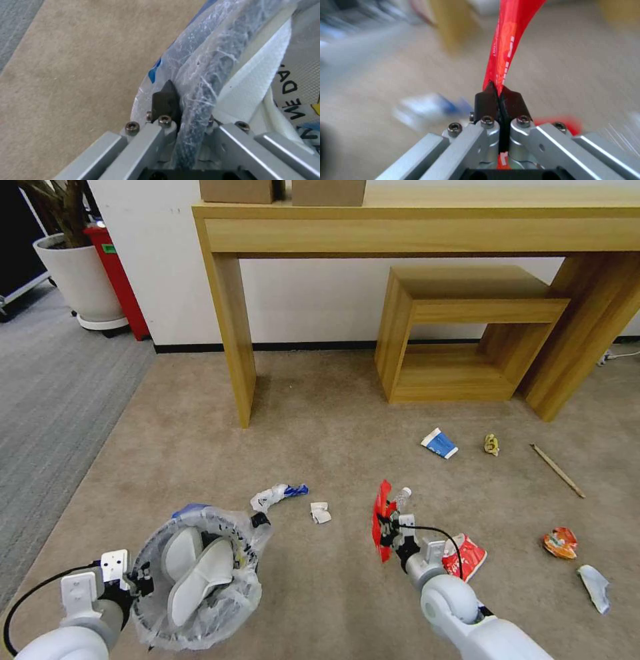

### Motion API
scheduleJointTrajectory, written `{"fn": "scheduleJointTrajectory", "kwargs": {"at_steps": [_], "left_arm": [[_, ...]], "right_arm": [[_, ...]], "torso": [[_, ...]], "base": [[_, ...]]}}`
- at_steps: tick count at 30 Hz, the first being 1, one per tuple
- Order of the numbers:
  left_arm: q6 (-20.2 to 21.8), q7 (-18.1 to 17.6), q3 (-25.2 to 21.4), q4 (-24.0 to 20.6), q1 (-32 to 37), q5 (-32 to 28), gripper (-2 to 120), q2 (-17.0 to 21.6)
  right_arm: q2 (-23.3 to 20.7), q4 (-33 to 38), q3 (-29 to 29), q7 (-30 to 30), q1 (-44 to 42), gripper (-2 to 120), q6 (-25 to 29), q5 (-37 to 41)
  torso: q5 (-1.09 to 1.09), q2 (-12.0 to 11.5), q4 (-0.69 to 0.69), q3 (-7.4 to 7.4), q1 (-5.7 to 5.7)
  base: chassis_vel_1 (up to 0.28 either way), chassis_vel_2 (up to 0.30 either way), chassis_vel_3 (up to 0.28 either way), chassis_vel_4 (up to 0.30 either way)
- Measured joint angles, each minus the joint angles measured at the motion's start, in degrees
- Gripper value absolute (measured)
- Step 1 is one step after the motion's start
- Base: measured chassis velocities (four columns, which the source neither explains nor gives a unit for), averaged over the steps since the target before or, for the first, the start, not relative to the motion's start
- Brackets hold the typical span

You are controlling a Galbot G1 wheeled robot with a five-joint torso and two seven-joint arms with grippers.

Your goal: Pick up the trash bin and place the garbage on the floor into it.

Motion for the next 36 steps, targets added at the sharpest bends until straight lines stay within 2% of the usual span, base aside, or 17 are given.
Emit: {"fn": "scheduleJointTrajectory", "kwargs": {"at_steps": [1, 4, 5, 8, 13, 15, 17, 21, 22, 23, 24, 27, 36], "left_arm": [[0.0, 0.0, 0.0, 0.0, 0.0, 0.0, 0, 0.0], [0.0, 0.6, -2.3, -2.4, 0.2, -3.2, 0, 1.2], [0.0, 0.6, -2.3, -2.4, 0.2, -3.2, 0, 1.2], [0.5, 0.4, -3.5, -4.5, 0.5, -6.0, 0, 2.5], [1.2, 0.7, -4.7, -6.0, 1.5, -8.5, 0, 3.9], [1.4, 1.1, -5.0, -6.1, 1.7, -9.9, 0, 5.3], [1.4, 1.2, -4.3, -5.4, 1.1, -10.2, 0, 5.8], [1.4, 1.4, -3.0, -4.5, 0.2, -10.2, 0, 5.8], [1.4, 1.6, -2.3, -4.0, -0.3, -10.1, 0, 5.8], [1.2, 1.9, -0.1, -2.6, -1.6, -10.0, 0, 6.0], [1.2, 1.9, -0.1, -2.6, -1.6, -10.0, 0, 6.0], [0.8, 2.0, 0.9, -1.1, -3.1, -10.2, 0, 6.6], [-0.1, 0.9, -0.7, 0.6, -3.9, -13.5, 0, 8.9]], "right_arm": [[0.0, 0.0, 0.0, 0.0, 0.0, 0, 0.0, 0.0], [-1.8, 3.6, -0.7, -13.1, 2.5, 0, 8.3, 1.8], [-1.8, 3.6, -0.7, -13.1, 2.5, 0, 8.3, 1.8], [-3.2, 6.5, -2.2, -19.9, 5.9, 0, 10.9, 1.8], [-4.7, 8.6, -4.6, -25.0, 9.4, 0, 11.2, 4.3], [-6.0, 9.2, -7.9, -28.3, 13.6, 0, 11.1, 6.5], [-6.5, 9.2, -11.3, -29.3, 18.1, 0, 10.6, 8.5], [-6.5, 9.2, -14.3, -29.5, 21.9, 0, 10.0, 10.1], [-6.4, 9.2, -16.2, -29.5, 24.0, 0, 9.6, 11.3], [-5.6, 8.2, -22.8, -29.3, 30.6, 0, 8.4, 14.9], [-5.6, 8.2, -22.8, -29.3, 30.6, 0, 8.4, 14.9], [-3.4, 7.2, -30.1, -27.3, 36.6, 0, 7.3, 18.0], [-0.8, 7.1, -38.1, -23.9, 39.0, 0, 6.0, 19.4]], "torso": [[0.0, 0.0, 0.0, 0.0, 0.0], [-0.01, 0.0, -0.01, 0.0, 0.0], [-0.01, 0.0, -0.01, 0.0, 0.0], [0.0, 0.0, 0.0, 0.0, -0.01], [0.0, 0.0, 0.0, 0.0, -0.01], [-0.01, 0.0, -0.01, 0.0, -0.01], [0.01, 0.0, -0.01, 0.0, 0.0], [-0.02, 0.0, 0.0, 0.0, -0.01], [-0.02, 0.0, 0.0, 0.0, -0.01], [-0.02, 0.0, 0.0, 0.0, 0.0], [-0.02, 0.0, 0.0, 0.0, 0.0], [-0.02, 0.0, 0.01, 0.0, 0.0], [-0.01, 0.0, 0.0, 0.0, 0.0]], "base": [[0.0, 0.0, 0.0, 0.0], [0.0, 0.0, 0.0, 0.0], [0.0, 0.0, 0.0, 0.0], [0.0, 0.0, 0.0, 0.0], [0.0, 0.0, 0.0, 0.0], [0.0, 0.0, 0.0, 0.0], [0.0, 0.0, 0.0, 0.0], [0.0, 0.0, 0.0, 0.0], [0.0, 0.0, 0.0, 0.0], [0.0, 0.0, 0.0, 0.0], [0.0, 0.0, 0.0, 0.0], [0.0, 0.0, 0.0, 0.0], [0.0, 0.0, 0.0, 0.0]]}}
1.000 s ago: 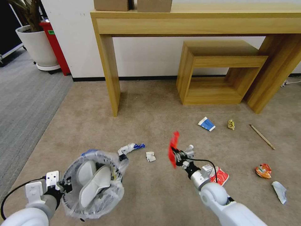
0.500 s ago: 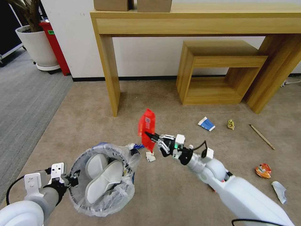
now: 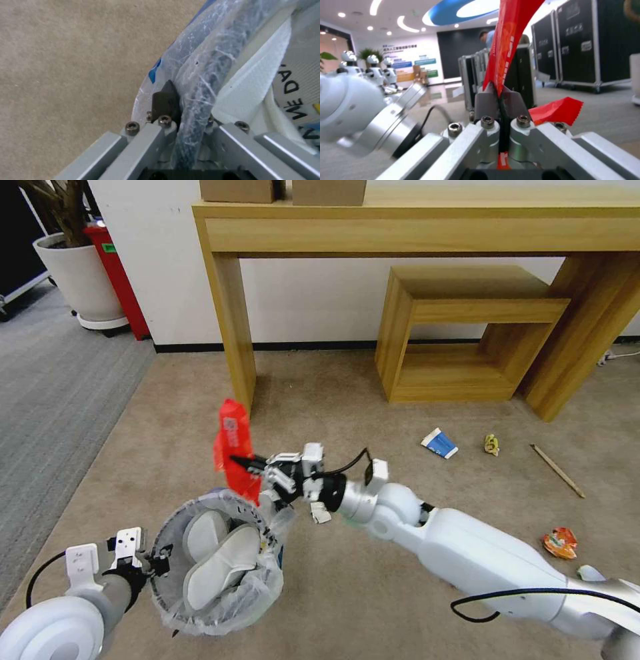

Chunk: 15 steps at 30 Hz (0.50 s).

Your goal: Pick up the trash bin and place the garbage on the floor into it.

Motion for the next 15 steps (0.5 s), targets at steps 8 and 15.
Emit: {"fn": "scheduleJointTrajectory", "kwargs": {"at_steps": [8, 15], "left_arm": [[-0.3, -1.0, -1.4, 0.2, 0.1, -2.0, 0, 1.4], [-0.6, -1.7, -1.4, -0.1, -0.2, -3.0, 0, 2.1]], "right_arm": [[-0.3, -0.9, -1.8, 0.1, -1.2, 0, 0.0, -1.3], [-0.6, -2.1, -2.2, 0.4, -1.9, 0, 0.4, -2.4]], "torso": [[0.0, 0.0, -0.01, 0.0, 0.0], [0.01, 0.0, -0.01, -0.01, 0.0]], "base": [[0.0, 0.0, 0.0, 0.0], [0.0, 0.0, 0.0, 0.0]]}}
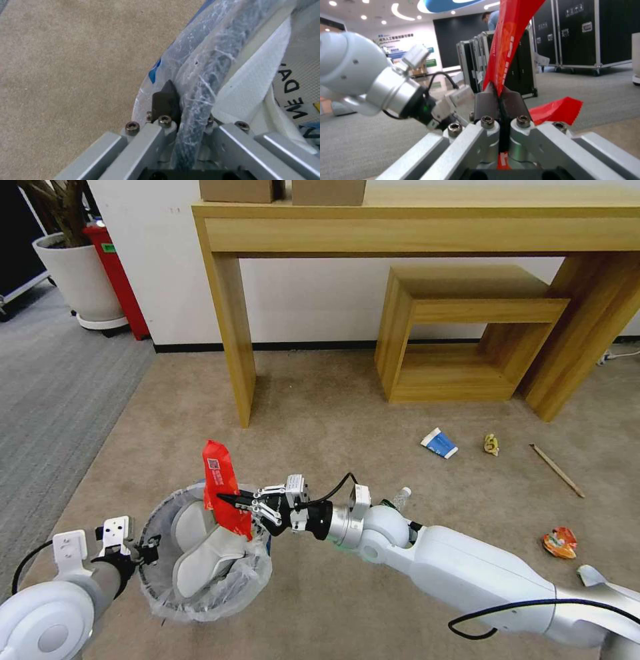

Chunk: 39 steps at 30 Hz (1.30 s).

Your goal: Pick up the trash bin and place the garbage on the floor into it.

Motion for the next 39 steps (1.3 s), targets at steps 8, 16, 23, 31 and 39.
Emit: {"fn": "scheduleJointTrajectory", "kwargs": {"at_steps": [8, 16, 23, 31, 39], "left_arm": [[0.0, -0.4, 0.3, -0.4, 0.1, -0.1, 0, -0.1], [0.0, -0.9, 0.3, -2.0, 0.5, -1.0, 0, 0.2], [0.0, -1.2, 0.2, -2.9, 0.9, -1.3, 0, 0.6], [-0.1, -1.6, -0.5, -3.6, 1.8, -1.6, 0, 0.7], [-0.1, -1.8, -0.7, -3.8, 1.8, -1.8, 0, 1.4]], "right_arm": [[0.9, -1.7, -1.2, 0.0, 0.1, 0, 1.2, -0.7], [5.4, -4.8, -4.8, 1.8, 2.6, 0, 1.9, -0.7], [10.1, -8.4, -7.6, 2.7, 4.5, 0, 2.4, -1.1], [12.5, -12.2, -9.3, 5.0, 5.2, 0, 3.8, -5.9], [11.9, -13.1, -11.1, 7.4, 7.8, 0, 3.6, -11.3]], "torso": [[0.0, 0.0, 0.0, 0.0, 0.0], [0.0, 0.0, 0.01, 0.0, 0.0], [0.0, 0.0, 0.02, 0.0, 0.0], [0.0, 0.0, 0.01, 0.0, 0.0], [0.0, 0.0, 0.0, 0.0, 0.0]], "base": [[0.0, 0.0, 0.0, 0.0], [0.0, 0.0, 0.0, 0.0], [0.0, 0.0, 0.0, 0.0], [0.0, 0.0, 0.0, 0.0], [0.0, 0.0, 0.0, 0.0]]}}
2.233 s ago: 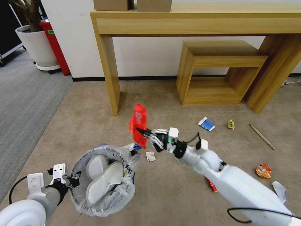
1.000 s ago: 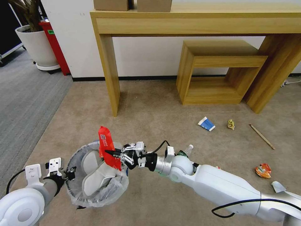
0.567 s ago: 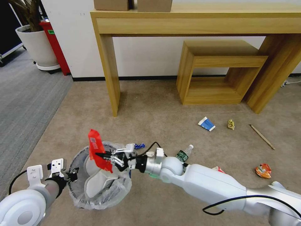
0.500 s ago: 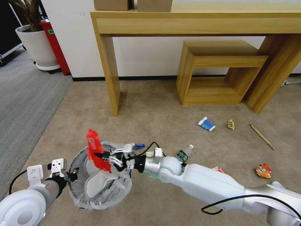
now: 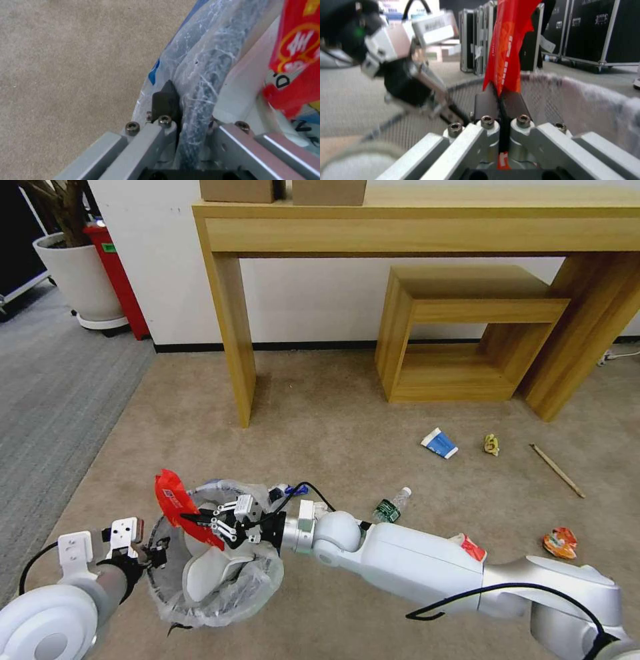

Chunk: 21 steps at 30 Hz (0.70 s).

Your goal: Pick up the trash bin and place the garbage on the floor into it.

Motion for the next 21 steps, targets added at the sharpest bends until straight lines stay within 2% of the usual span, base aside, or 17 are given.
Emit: {"fn": "scheduleJointTrajectory", "kwargs": {"at_steps": [7, 21], "left_arm": [[-0.1, -0.4, -0.8, -0.6, 0.1, -0.7, 0, 0.7], [-0.1, -0.7, -1.6, -1.3, 0.9, -0.8, 0, 0.6]], "right_arm": [[-0.8, -0.6, -3.0, 1.9, 1.1, 0, -0.5, -2.4], [0.5, -0.9, -3.9, 3.7, 1.3, 0, -0.6, -3.1]], "torso": [[0.0, 0.0, 0.0, 0.0, 0.0], [0.01, 0.0, 0.0, 0.0, 0.0]], "base": [[0.0, 0.0, 0.0, 0.0], [0.0, 0.0, 0.0, 0.0]]}}
